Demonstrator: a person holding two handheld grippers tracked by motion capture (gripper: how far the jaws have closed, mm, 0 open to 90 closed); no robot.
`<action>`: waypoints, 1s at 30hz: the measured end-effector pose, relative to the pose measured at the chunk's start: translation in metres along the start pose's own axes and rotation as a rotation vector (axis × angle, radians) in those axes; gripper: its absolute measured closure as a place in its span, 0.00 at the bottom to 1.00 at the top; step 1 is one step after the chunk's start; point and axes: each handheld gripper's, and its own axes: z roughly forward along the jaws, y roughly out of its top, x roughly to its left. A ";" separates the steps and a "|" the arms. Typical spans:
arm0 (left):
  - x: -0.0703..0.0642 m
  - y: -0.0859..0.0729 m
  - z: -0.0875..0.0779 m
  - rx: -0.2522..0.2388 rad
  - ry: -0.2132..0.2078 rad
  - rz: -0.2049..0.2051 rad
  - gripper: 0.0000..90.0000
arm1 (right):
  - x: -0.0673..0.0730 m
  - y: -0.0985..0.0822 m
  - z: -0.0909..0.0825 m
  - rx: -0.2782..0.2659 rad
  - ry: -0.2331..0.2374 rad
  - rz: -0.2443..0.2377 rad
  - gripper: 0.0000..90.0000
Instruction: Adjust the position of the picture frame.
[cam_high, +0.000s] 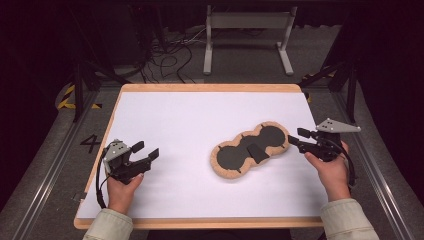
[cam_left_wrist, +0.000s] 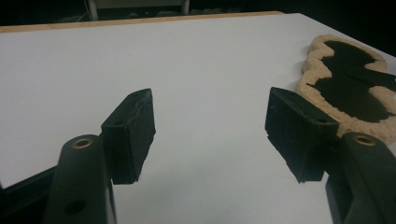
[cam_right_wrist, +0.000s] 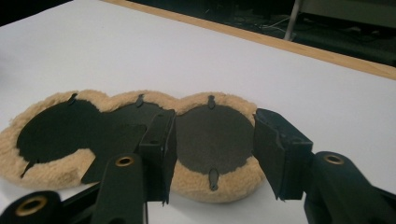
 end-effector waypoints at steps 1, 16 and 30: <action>0.000 0.000 0.000 0.001 0.001 0.000 0.38 | -0.004 0.003 0.003 0.006 -0.001 0.011 0.58; 0.003 -0.001 0.004 0.026 0.009 -0.012 0.38 | -0.033 0.023 0.040 0.102 -0.061 0.018 0.69; 0.005 -0.001 0.004 0.033 0.016 -0.023 0.38 | -0.057 0.018 0.067 0.218 -0.132 0.045 0.95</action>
